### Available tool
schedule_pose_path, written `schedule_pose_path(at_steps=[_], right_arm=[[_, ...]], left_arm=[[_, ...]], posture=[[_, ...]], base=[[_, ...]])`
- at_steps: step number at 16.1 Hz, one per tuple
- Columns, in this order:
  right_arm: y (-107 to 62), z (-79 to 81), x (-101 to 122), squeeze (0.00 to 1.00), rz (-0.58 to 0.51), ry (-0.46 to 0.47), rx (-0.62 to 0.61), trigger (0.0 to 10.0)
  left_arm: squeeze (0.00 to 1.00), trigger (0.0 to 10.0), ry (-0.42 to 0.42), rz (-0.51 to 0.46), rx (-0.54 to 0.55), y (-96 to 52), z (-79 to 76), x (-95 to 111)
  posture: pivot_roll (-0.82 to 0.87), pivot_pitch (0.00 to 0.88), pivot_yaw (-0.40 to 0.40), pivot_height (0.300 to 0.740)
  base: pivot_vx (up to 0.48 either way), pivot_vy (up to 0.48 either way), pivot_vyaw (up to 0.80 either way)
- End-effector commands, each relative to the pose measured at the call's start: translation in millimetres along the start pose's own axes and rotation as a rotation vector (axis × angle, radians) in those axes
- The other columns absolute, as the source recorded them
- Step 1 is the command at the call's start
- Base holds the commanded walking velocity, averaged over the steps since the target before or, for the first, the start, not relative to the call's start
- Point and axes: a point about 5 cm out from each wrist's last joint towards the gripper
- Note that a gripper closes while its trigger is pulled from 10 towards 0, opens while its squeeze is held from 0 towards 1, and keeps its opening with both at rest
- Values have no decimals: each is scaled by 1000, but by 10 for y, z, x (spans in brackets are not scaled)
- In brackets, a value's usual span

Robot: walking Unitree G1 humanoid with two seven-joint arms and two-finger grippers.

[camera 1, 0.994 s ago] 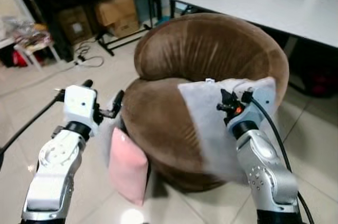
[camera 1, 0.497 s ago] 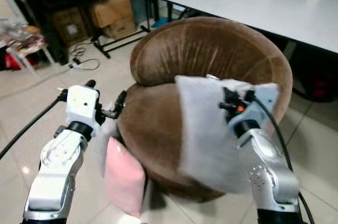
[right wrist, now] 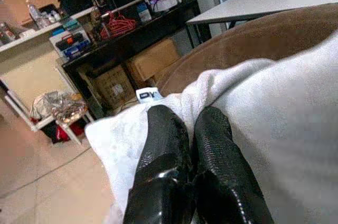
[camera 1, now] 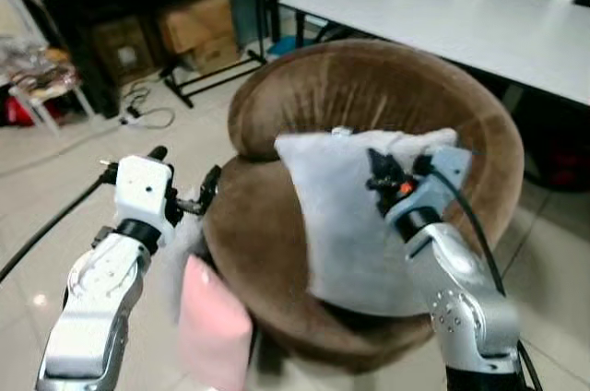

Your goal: Move the pillow to the sofa from floor

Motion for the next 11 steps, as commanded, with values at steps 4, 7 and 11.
schedule_pose_path(at_steps=[4,7,11], right_arm=[[-22,84,179,0,-69,24,85,10000],[-14,110,213,0,-77,36,111,10000],[-21,134,212,0,-68,40,137,10000]], left_arm=[[0,10000,3,-2,-28,-6,-64,10],[0,10000,4,-2,-25,-16,-71,9],[0,10000,5,4,-27,-31,-76,3]], posture=[[-2,0,48,740],[3,0,41,740],[5,0,40,740]], base=[[333,0,0],[307,0,0],[293,0,0]])
Point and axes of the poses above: a point about 5 cm out from each wrist's last joint towards the gripper, its own y axis pointing out of the wrist towards the gripper, its own x axis along the axis of the wrist's last joint, z = x × y, and after that the axes turned 10 degrees about -y, right-handed
